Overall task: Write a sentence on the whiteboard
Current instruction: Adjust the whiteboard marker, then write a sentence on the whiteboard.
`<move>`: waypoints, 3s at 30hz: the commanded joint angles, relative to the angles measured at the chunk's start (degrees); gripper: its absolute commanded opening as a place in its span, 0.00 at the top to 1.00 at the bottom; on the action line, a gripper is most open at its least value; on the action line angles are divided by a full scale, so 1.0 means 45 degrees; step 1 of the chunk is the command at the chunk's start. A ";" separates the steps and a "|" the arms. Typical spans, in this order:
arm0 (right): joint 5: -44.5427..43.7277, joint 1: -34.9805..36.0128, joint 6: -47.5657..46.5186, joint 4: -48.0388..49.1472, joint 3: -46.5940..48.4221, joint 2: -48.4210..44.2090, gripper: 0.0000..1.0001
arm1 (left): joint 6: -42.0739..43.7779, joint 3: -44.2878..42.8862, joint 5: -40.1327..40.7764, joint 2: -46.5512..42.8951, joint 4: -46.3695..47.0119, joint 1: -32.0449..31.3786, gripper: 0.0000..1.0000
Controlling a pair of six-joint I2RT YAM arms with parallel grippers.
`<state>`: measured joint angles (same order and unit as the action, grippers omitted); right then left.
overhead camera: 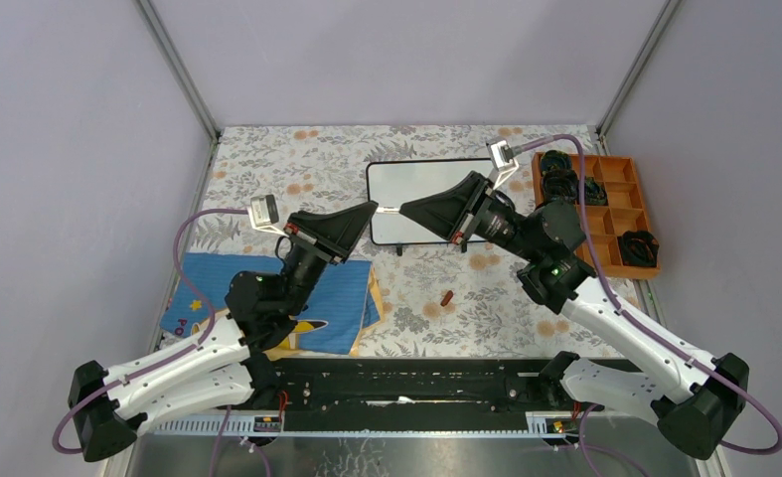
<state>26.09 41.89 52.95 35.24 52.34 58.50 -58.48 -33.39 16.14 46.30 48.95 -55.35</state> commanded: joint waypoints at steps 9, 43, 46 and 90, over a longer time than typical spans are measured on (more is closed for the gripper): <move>-0.3412 0.0022 -0.5000 -0.6387 0.1412 -0.2326 1.00 | 0.4488 -0.1212 0.0871 -0.1731 -0.6130 -0.0028 0.07; -0.9198 0.0027 -0.7205 -0.8156 -0.2335 -0.3312 1.00 | 0.3952 -0.0928 -0.7280 0.6725 -0.1485 0.9979 0.01; -0.9038 0.0027 -0.7232 -0.8277 -0.2314 -0.3362 1.00 | 0.4762 -0.1643 -0.9304 0.7662 -0.2420 1.0394 0.01; -0.7169 0.0796 -0.7623 -0.4379 -0.1919 0.0508 1.00 | 0.0735 -0.2857 -1.6105 1.7234 0.9415 1.1051 0.27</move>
<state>-6.39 44.12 19.68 9.96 40.21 59.48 -56.64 -45.43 -55.07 122.67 86.19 -4.51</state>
